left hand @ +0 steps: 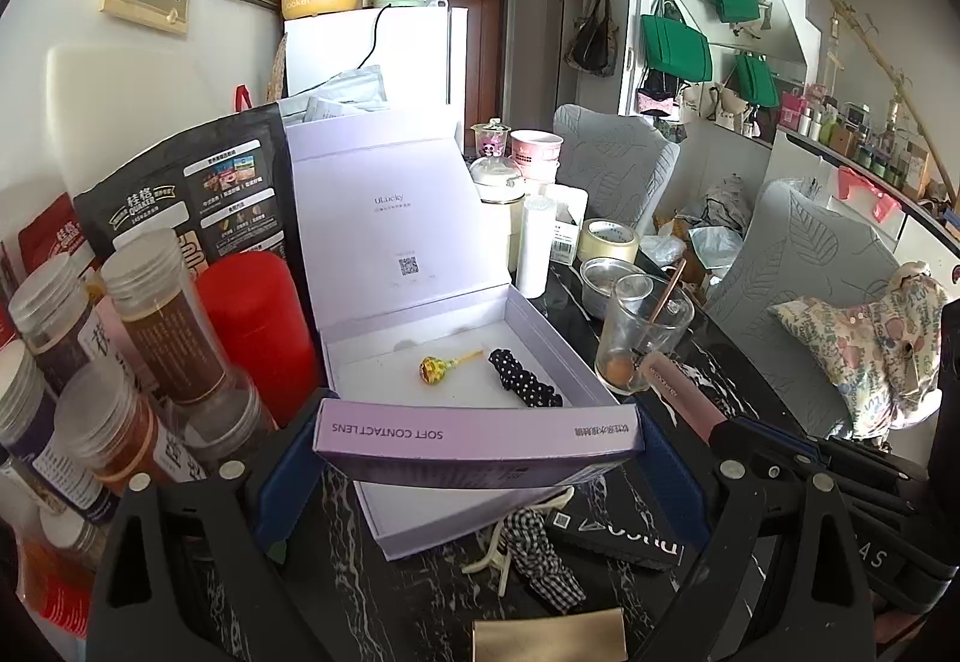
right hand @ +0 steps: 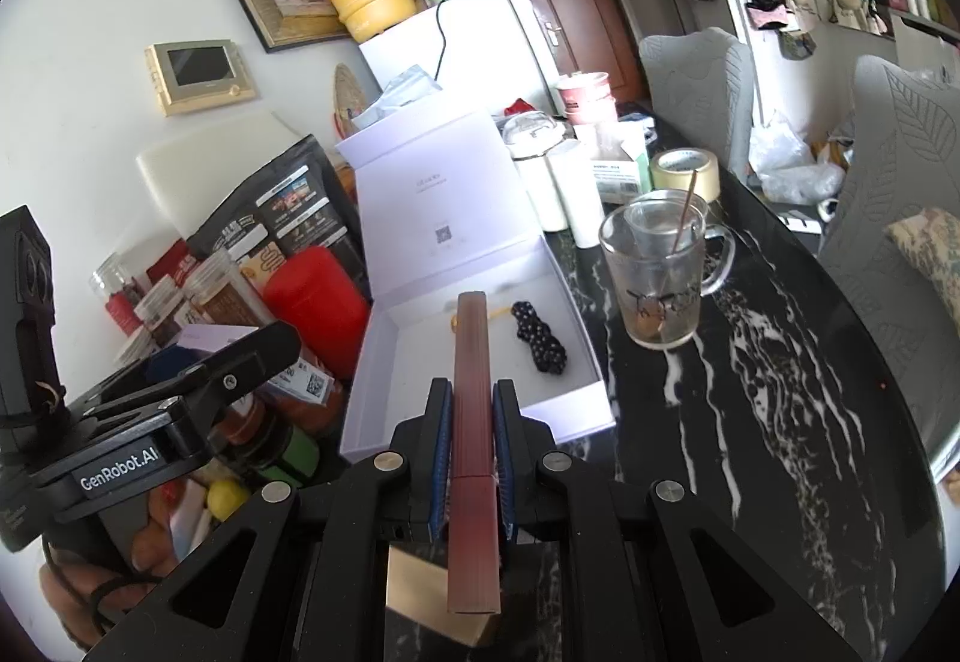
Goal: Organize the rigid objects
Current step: 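Carry the nail file with the right gripper while the left carries the purple lens box over the white box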
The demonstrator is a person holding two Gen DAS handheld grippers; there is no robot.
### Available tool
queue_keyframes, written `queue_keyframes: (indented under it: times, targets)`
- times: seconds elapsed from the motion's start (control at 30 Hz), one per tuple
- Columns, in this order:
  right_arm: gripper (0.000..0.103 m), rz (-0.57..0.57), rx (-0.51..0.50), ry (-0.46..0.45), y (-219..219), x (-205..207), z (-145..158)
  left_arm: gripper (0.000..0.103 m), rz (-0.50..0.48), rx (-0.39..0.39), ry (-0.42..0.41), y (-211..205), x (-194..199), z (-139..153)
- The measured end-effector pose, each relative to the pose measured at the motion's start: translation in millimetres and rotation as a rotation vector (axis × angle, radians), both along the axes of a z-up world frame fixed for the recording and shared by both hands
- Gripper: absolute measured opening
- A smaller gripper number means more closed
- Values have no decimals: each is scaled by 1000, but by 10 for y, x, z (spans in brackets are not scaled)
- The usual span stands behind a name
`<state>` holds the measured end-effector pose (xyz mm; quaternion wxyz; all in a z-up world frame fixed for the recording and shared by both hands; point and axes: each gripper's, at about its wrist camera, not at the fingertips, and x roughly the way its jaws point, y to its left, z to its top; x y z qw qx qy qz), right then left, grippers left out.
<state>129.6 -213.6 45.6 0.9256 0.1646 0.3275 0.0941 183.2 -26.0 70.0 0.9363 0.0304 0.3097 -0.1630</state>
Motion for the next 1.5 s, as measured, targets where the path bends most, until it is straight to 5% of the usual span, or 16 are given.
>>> queue_keyframes:
  times: [1.2, 1.5]
  targets:
    - [14, 31, -86, -6, 69, 1267, 91, 96, 36, 12, 4, -83, 1301, -18]
    - [14, 53, -101, -1, 130, 1546, 20, 96, 44, 15, 39, -76, 1500, -215]
